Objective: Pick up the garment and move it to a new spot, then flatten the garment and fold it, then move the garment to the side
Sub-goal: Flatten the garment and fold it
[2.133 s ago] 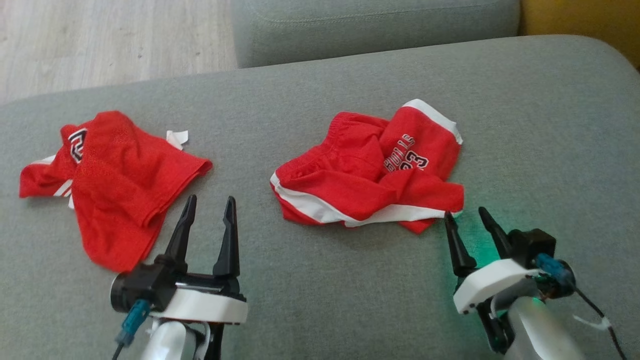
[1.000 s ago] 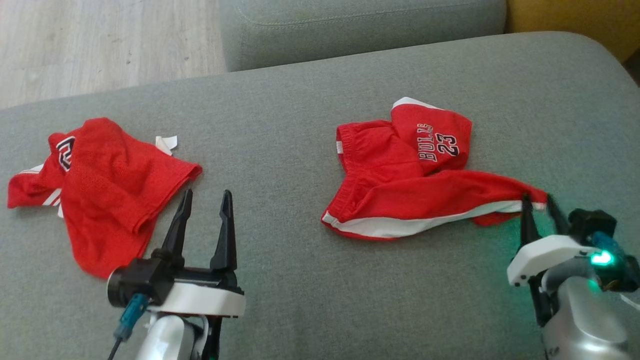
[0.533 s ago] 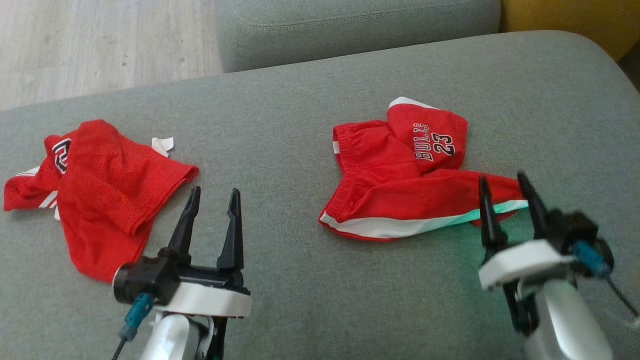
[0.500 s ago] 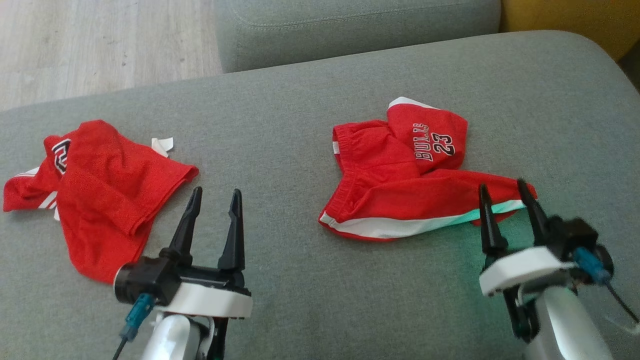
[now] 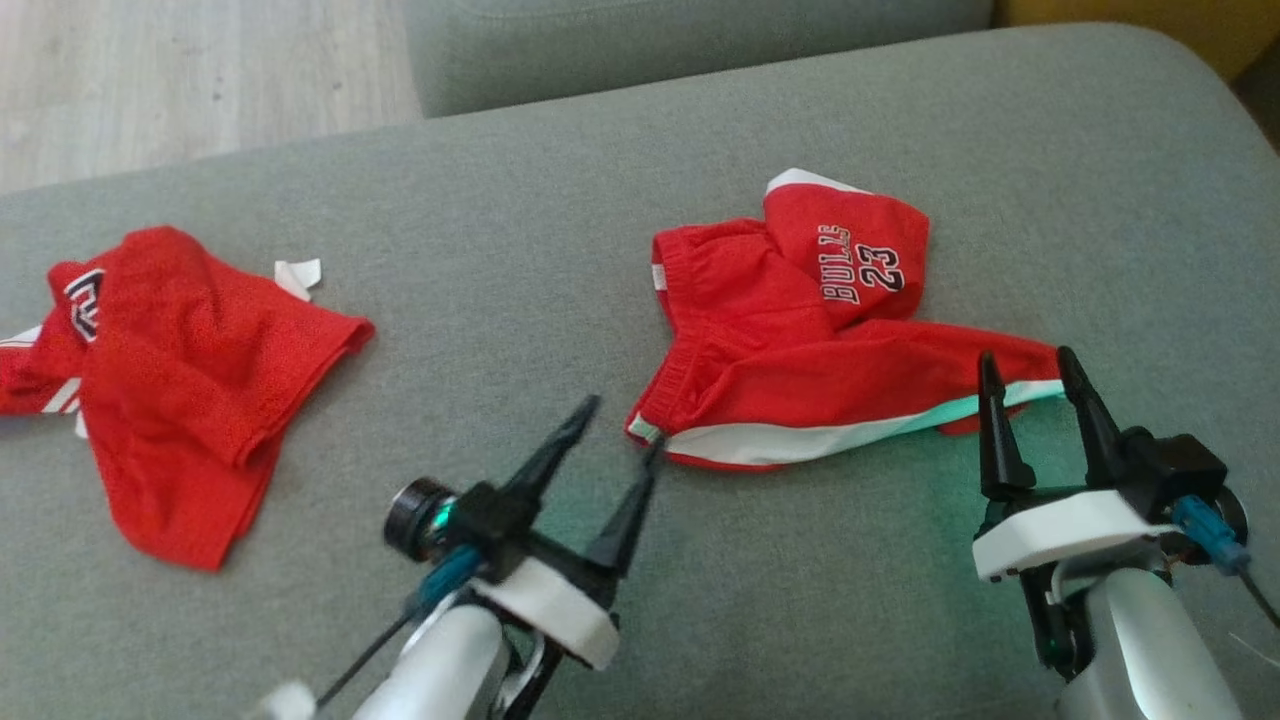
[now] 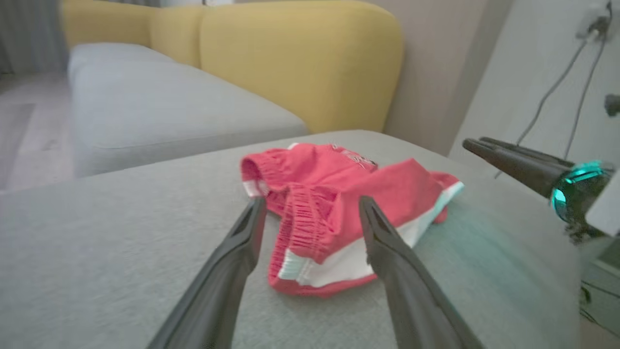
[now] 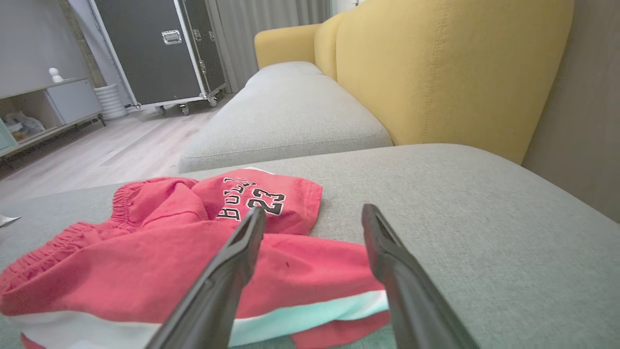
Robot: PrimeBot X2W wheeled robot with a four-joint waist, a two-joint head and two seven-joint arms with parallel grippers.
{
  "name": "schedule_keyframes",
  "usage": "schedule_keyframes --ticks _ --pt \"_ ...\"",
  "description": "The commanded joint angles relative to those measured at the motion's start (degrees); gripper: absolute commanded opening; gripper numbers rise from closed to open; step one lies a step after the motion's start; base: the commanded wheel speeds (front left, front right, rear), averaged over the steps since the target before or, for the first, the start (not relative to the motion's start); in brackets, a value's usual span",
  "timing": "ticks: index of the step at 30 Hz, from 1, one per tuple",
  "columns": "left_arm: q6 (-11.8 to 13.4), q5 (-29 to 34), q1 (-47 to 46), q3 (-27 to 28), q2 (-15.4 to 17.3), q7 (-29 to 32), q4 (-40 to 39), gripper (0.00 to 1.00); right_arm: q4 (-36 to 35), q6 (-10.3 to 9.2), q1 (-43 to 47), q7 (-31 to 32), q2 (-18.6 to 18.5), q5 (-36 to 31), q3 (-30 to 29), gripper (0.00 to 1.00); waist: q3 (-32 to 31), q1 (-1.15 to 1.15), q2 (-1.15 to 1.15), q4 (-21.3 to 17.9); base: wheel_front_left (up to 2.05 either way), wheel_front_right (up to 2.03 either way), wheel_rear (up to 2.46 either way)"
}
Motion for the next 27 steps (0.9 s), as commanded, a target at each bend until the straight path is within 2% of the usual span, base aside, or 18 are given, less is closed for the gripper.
schedule_keyframes --ticks 1,7,12,22,23,24,27 --pt "-0.11 -0.76 -3.57 0.77 1.28 0.27 -0.99 1.0 -1.99 -0.04 -2.43 -0.62 -0.05 -0.09 1.15 1.0 0.47 0.0 0.0 -0.31 0.0 0.0 0.0" --pt "-0.13 -4.93 -10.73 -7.5 4.14 3.92 5.04 1.0 -1.86 -0.04 -3.0 -0.62 -0.05 0.1 1.4 1.0 1.96 0.0 0.0 -1.71 0.0 0.0 0.0" --pt "-0.13 -5.95 -13.53 -9.41 5.13 5.65 10.11 1.0 -1.96 -0.04 -3.52 -0.62 -0.05 0.64 1.36 1.0 2.81 0.0 0.0 -2.95 0.0 0.0 0.0" --pt "-0.14 -9.16 -16.93 -12.45 5.25 3.16 13.4 1.0 -1.68 -0.04 -4.24 -0.62 -0.05 1.06 0.84 1.0 4.41 0.0 0.0 -4.32 0.0 0.0 0.0" --pt "-0.14 -9.4 -17.19 -12.81 5.28 2.98 13.61 0.84 -1.52 -0.04 -4.29 -0.62 -0.05 1.0 0.71 1.0 4.51 0.0 0.0 -4.39 0.0 0.0 0.0" --pt "-0.14 -9.61 -17.44 -13.18 5.33 2.82 13.81 0.0 -1.32 -0.04 -4.34 -0.62 -0.05 0.91 0.56 1.0 4.6 0.0 0.0 -4.46 0.0 0.0 0.0" --pt "-0.14 -10.21 -18.12 -14.28 5.45 2.35 14.31 0.0 0.05 -0.04 -4.46 -0.62 -0.05 -0.15 -0.46 1.0 4.69 0.0 0.0 -4.48 0.0 0.0 0.0"
